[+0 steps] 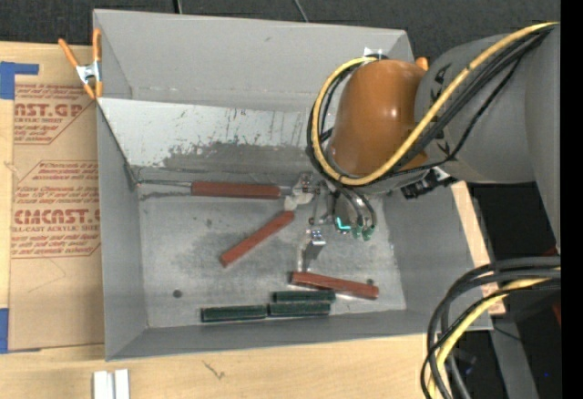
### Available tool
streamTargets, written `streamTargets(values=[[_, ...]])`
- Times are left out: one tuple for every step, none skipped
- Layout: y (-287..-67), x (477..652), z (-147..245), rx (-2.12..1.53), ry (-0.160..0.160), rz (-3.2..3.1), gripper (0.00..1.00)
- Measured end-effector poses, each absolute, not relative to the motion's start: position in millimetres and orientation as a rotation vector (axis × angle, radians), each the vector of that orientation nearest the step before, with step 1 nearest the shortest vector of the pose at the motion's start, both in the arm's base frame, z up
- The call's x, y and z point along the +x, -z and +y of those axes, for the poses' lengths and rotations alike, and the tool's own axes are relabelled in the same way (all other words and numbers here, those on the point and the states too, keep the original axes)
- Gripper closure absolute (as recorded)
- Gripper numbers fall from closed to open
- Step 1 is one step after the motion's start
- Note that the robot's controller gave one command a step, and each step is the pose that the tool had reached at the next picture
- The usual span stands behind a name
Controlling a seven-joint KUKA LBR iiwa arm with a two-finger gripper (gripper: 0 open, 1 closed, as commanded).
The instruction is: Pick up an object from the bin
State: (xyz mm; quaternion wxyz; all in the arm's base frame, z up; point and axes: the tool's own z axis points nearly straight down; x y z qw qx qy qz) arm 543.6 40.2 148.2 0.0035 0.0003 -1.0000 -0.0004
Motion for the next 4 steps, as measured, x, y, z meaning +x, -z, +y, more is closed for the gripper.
streamTargets(values=[[-152,545.6,40,0.001,0.002,-3.142,0.0],[-77,597.8,68,0.393,0.002,-3.124,1.0],[-77,597.8,68,0.392,0.002,-3.124,1.0],[-78,596.0,76,0.655,-0.013,-3.092,1.0]])
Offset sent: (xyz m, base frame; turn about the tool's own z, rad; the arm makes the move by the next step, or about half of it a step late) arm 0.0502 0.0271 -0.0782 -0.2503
